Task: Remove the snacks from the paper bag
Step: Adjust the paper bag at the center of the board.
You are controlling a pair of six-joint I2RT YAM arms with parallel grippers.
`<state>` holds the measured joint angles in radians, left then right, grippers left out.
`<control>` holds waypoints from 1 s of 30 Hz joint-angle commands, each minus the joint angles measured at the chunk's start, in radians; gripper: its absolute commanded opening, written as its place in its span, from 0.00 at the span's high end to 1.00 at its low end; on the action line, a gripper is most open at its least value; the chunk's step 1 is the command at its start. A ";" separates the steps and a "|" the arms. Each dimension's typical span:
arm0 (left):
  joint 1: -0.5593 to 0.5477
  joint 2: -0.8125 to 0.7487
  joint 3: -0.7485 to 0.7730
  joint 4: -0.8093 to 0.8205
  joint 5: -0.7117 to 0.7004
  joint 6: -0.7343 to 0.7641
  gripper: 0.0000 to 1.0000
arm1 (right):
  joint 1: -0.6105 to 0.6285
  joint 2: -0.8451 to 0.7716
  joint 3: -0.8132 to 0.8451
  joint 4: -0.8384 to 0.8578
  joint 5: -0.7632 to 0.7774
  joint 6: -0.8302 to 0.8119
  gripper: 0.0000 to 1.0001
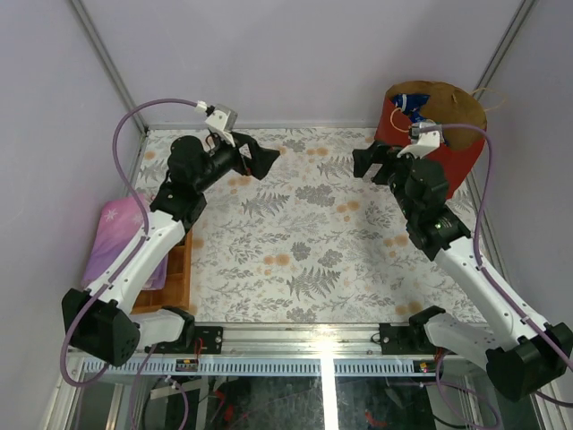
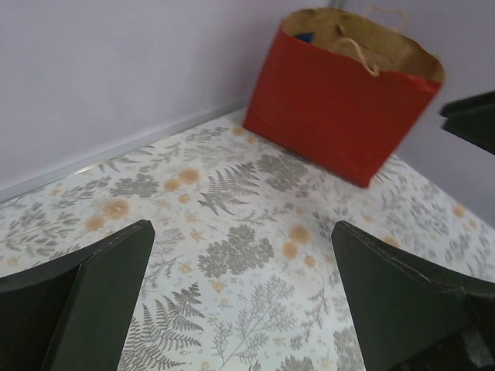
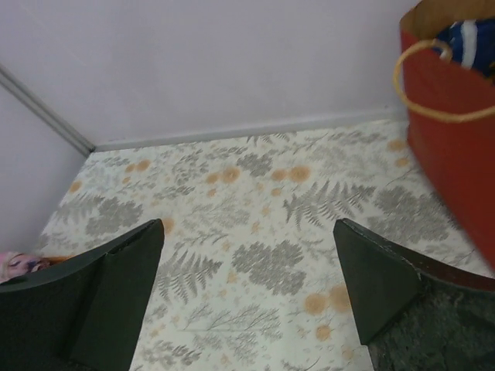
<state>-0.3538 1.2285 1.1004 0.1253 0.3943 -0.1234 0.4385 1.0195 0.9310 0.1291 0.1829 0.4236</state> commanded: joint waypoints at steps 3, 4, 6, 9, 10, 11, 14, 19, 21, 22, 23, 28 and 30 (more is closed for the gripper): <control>0.005 0.010 0.043 0.097 -0.318 -0.122 0.00 | 0.009 0.125 0.244 0.020 0.272 -0.335 0.01; 0.012 0.010 0.049 0.086 -0.332 -0.135 0.00 | 0.009 0.174 0.315 -0.025 0.302 -0.378 0.01; 0.022 0.000 0.048 0.074 -0.350 -0.145 0.00 | 0.007 0.279 0.475 -0.145 0.259 -0.449 0.01; 0.038 -0.017 0.052 0.048 -0.361 -0.153 0.00 | 0.006 0.418 0.666 -0.275 0.188 -0.504 0.01; 0.042 -0.022 0.053 0.038 -0.366 -0.155 0.00 | 0.005 0.468 0.719 -0.313 0.199 -0.520 0.01; 0.046 -0.029 0.053 0.030 -0.366 -0.154 0.00 | 0.006 0.515 0.776 -0.350 0.236 -0.525 0.01; 0.051 -0.036 0.046 0.022 -0.346 -0.139 0.00 | 0.006 0.632 0.900 -0.436 0.367 -0.573 0.01; 0.055 -0.019 0.043 0.021 -0.267 -0.106 0.00 | -0.006 0.778 0.988 -0.472 0.524 -0.716 0.01; 0.057 -0.012 0.043 0.012 -0.263 -0.100 0.00 | -0.030 0.817 1.017 -0.492 0.532 -0.725 0.01; 0.061 -0.009 0.044 0.010 -0.264 -0.098 0.00 | -0.045 0.831 1.034 -0.510 0.534 -0.720 0.01; 0.063 -0.005 0.046 0.006 -0.264 -0.098 0.00 | -0.061 0.848 1.050 -0.520 0.535 -0.711 0.01; 0.073 0.010 0.057 -0.005 -0.249 -0.100 0.00 | -0.134 0.929 1.126 -0.564 0.494 -0.681 0.01; 0.074 0.014 0.062 -0.008 -0.249 -0.103 0.00 | -0.151 0.951 1.146 -0.578 0.495 -0.680 0.00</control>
<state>-0.2890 1.2320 1.1179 0.1112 0.1272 -0.2424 0.3317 1.9656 1.9831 -0.4267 0.6460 -0.2508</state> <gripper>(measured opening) 0.995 0.993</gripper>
